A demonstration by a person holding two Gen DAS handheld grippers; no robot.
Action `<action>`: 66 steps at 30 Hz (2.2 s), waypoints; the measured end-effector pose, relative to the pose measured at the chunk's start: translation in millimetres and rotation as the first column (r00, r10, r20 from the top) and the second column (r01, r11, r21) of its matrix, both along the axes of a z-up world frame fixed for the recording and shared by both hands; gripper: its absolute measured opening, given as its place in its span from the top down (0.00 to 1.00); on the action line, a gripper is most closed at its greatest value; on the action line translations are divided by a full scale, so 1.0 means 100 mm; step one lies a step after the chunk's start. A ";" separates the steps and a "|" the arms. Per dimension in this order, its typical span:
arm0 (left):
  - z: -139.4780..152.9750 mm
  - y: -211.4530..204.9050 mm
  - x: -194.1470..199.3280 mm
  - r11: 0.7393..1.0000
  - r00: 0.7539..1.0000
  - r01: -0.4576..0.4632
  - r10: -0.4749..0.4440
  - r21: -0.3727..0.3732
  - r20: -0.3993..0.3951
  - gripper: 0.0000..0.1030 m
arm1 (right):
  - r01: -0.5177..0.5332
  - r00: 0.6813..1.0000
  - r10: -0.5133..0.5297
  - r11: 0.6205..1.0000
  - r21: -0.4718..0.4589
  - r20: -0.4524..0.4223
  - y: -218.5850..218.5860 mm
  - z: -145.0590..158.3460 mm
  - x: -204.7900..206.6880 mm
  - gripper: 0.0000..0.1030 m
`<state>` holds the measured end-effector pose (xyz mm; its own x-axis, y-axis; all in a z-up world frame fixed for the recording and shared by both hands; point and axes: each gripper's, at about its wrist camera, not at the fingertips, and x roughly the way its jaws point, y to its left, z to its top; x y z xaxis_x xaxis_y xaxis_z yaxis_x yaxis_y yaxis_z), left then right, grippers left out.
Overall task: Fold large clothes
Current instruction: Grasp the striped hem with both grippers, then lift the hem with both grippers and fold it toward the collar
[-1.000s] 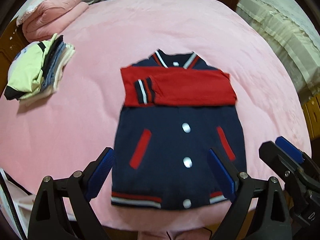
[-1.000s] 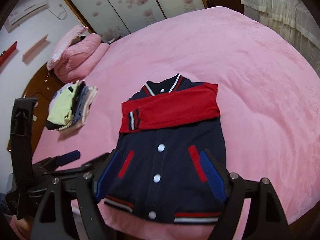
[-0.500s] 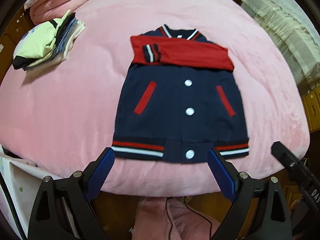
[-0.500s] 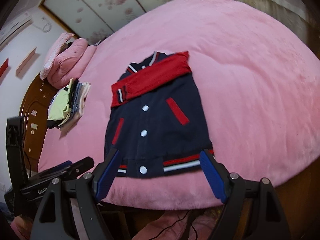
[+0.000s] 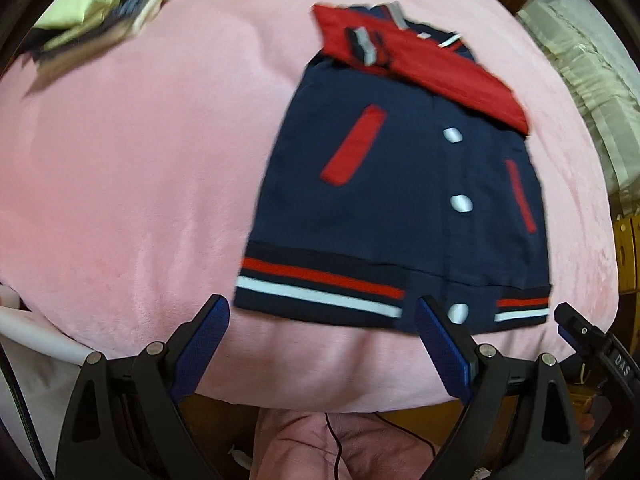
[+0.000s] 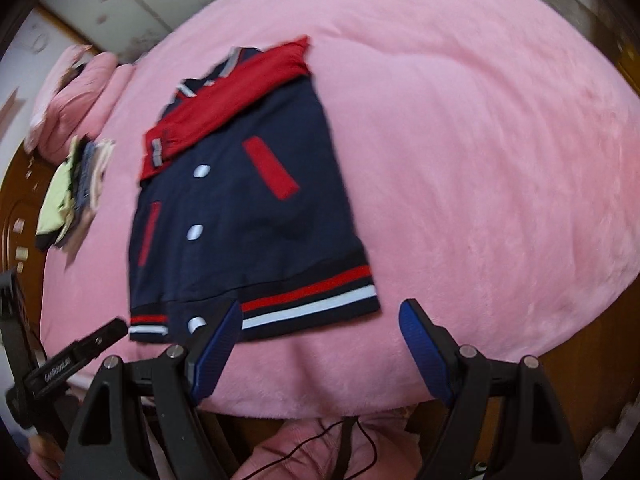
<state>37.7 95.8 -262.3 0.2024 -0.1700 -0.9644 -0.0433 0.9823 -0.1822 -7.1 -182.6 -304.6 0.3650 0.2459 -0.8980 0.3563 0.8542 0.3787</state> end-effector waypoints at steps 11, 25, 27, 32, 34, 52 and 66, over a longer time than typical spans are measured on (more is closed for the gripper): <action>-0.52 0.38 0.03 0.977 0.995 -0.080 0.067 -0.199 -0.069 0.39 | 0.145 0.989 -0.143 0.975 0.170 -0.025 -0.18 -0.35 -0.03 0.85; -0.19 0.34 0.15 0.927 0.962 -0.273 0.259 -0.258 -0.088 0.89 | 0.195 0.971 -0.231 0.907 0.374 0.054 -0.06 0.15 0.27 0.89; -0.02 0.33 0.24 0.923 0.961 -0.276 0.271 -0.267 -0.055 0.90 | 0.197 0.966 -0.246 0.894 0.402 0.075 -0.06 0.26 0.37 0.90; 0.48 0.23 0.65 0.937 0.968 -0.225 0.246 -0.267 0.047 0.90 | 0.152 0.952 -0.247 0.897 0.416 0.183 -0.06 0.67 0.74 0.90; 0.70 0.25 0.86 0.942 0.968 -0.202 0.234 -0.269 0.094 0.90 | 0.135 0.942 -0.243 0.905 0.402 0.232 -0.09 0.83 0.88 0.90; 1.04 0.06 2.58 0.984 0.953 -0.038 0.088 -0.173 0.289 0.90 | 0.301 0.865 -0.378 0.917 0.264 0.329 -0.45 0.94 2.09 0.83; 0.58 -0.28 2.63 0.999 0.998 -0.018 0.020 -0.034 0.060 0.52 | 0.108 0.935 -0.127 0.991 0.074 0.330 -0.33 0.83 2.42 0.44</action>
